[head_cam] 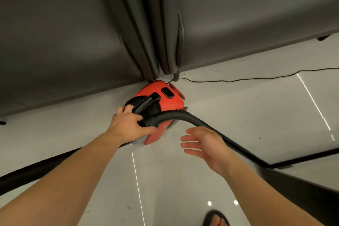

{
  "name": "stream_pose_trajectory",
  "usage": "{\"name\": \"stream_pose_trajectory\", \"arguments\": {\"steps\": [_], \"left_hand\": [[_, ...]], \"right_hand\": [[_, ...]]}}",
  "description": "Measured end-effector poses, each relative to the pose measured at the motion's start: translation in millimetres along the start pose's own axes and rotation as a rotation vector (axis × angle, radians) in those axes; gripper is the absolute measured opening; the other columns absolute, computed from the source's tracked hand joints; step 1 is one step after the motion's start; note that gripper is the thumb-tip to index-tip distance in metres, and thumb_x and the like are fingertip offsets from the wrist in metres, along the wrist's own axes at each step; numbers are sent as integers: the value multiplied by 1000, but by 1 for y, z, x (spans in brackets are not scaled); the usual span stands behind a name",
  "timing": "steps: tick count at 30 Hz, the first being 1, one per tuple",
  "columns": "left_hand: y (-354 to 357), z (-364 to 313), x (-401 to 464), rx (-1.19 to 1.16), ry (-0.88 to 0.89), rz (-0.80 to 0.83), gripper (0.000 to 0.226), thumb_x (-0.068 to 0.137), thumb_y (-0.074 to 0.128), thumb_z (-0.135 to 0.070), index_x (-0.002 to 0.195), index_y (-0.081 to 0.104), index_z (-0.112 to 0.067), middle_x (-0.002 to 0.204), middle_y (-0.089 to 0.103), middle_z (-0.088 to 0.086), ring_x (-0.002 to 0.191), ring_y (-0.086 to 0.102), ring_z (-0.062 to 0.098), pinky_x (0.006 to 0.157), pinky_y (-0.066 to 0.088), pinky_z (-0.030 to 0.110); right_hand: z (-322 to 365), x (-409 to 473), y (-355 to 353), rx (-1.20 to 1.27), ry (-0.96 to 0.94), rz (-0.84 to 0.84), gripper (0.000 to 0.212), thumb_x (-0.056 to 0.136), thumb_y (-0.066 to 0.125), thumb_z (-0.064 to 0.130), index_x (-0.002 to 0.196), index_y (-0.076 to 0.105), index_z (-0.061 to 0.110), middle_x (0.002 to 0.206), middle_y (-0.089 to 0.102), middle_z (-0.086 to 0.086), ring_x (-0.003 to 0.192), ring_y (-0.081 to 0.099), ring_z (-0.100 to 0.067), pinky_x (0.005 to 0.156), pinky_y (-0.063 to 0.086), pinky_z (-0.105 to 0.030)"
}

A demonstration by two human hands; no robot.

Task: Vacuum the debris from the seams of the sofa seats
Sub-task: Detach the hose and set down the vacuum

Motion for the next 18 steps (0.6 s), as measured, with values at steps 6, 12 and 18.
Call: {"name": "stream_pose_trajectory", "arguments": {"steps": [6,12,18], "left_hand": [[22,12,-25,-132,-10,75,52,71,73,-71,96,78,-26,113,42,0,111,49,21,98,48,35],[68,41,-97,-265,-47,97,40,68,81,-63,74,73,-25,99,38,-7,101,50,14,92,46,28],[117,63,-180,-409,-43,115,27,72,85,-50,68,66,-33,101,38,-14,101,47,7,95,39,19]], "right_hand": [[-20,-17,-10,-90,25,-40,19,100,53,9,111,67,4,94,75,-17,83,75,-29,88,61,-44],[-24,-44,10,-318,-17,-10,16,98,51,7,106,66,5,86,71,-14,74,70,-26,84,60,-41],[-72,-63,25,-646,-10,66,17,97,52,13,107,65,15,98,68,-7,82,65,-19,87,56,-39]]}}
Point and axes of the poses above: each hand's wrist, its own x-axis towards the middle knuckle, its own y-axis out of the palm, z = x × y, the point moved 9 cm from there along x, towards the middle knuckle
